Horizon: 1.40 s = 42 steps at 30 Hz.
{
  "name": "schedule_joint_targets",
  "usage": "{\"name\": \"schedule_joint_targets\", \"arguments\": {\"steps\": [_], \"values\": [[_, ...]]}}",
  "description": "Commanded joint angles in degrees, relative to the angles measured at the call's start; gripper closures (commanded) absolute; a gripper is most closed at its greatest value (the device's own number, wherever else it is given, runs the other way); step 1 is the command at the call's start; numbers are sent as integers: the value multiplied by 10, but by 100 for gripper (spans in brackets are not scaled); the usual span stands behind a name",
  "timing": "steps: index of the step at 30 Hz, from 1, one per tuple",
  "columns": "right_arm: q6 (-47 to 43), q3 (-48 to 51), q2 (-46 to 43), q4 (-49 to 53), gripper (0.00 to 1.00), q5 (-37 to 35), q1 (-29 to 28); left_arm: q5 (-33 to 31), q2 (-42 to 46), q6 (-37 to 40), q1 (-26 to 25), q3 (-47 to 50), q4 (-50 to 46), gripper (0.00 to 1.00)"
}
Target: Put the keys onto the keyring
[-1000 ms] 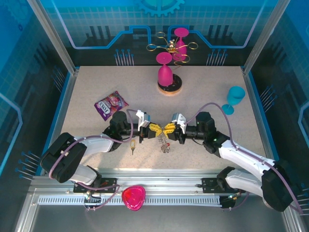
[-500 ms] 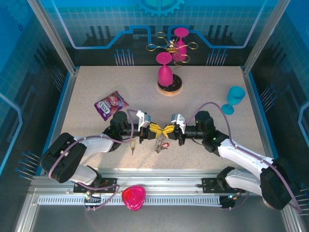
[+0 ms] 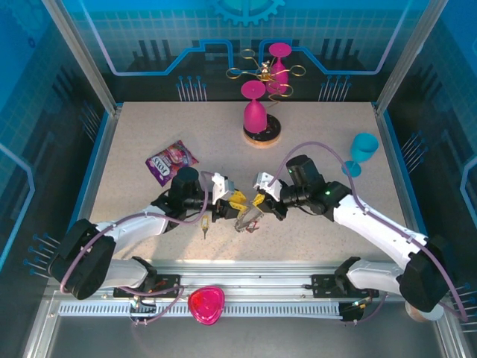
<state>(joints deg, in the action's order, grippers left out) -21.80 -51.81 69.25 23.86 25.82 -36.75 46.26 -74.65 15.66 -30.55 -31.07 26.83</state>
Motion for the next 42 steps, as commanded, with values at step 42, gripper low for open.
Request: {"name": "schedule_joint_targets", "arguments": {"steps": [42], "values": [[164, 160, -70, -327, 75, 132, 40, 69, -45, -151, -6, 39, 270, 100]]}}
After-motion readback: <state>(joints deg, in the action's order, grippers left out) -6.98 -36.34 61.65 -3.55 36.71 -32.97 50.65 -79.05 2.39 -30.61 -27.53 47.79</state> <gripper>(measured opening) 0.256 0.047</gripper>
